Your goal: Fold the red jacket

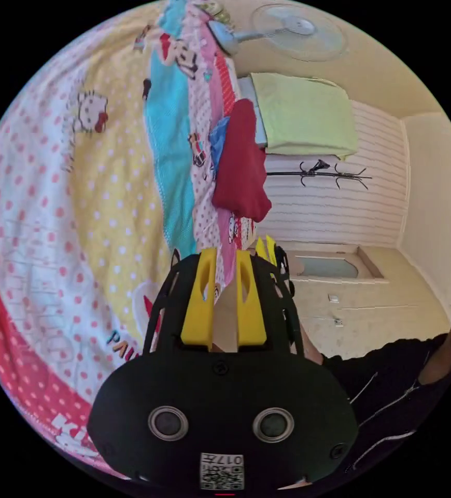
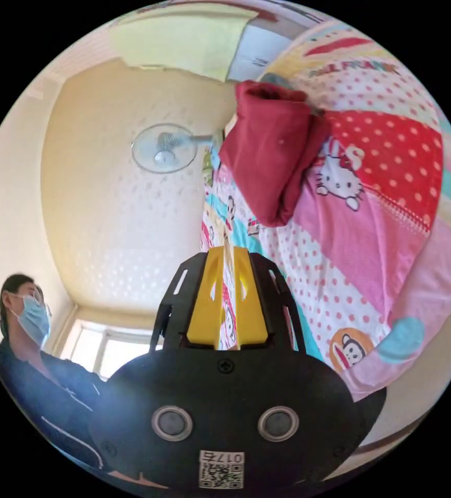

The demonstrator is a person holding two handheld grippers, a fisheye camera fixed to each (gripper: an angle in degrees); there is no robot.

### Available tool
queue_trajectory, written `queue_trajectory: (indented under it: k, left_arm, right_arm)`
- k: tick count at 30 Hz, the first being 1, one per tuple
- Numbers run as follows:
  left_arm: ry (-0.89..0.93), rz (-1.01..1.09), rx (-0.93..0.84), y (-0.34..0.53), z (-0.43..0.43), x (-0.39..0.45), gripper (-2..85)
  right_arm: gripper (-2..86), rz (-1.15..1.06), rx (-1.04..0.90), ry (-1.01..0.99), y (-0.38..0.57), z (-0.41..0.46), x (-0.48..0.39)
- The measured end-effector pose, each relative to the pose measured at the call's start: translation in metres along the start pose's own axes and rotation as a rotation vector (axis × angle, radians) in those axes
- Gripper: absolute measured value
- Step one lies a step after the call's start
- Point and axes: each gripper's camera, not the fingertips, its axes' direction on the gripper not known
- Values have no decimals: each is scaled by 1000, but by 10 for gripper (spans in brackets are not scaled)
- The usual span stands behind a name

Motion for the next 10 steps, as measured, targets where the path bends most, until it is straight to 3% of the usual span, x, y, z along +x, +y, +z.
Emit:
queue_trajectory:
  k: [4,7,10]
  left_arm:
    - [-219,83,124,79,-92,22,-4]
    - [-247,-112,207,166,-153,-22,-7]
    - [-239,-276,317,273,-203,-78,-7]
  right_arm:
    - [13,-366,-360,197,24,102,-129]
    - [9,-548,-661,346,74,212,-198]
    - [9,-622,-849,254,139,313,-247]
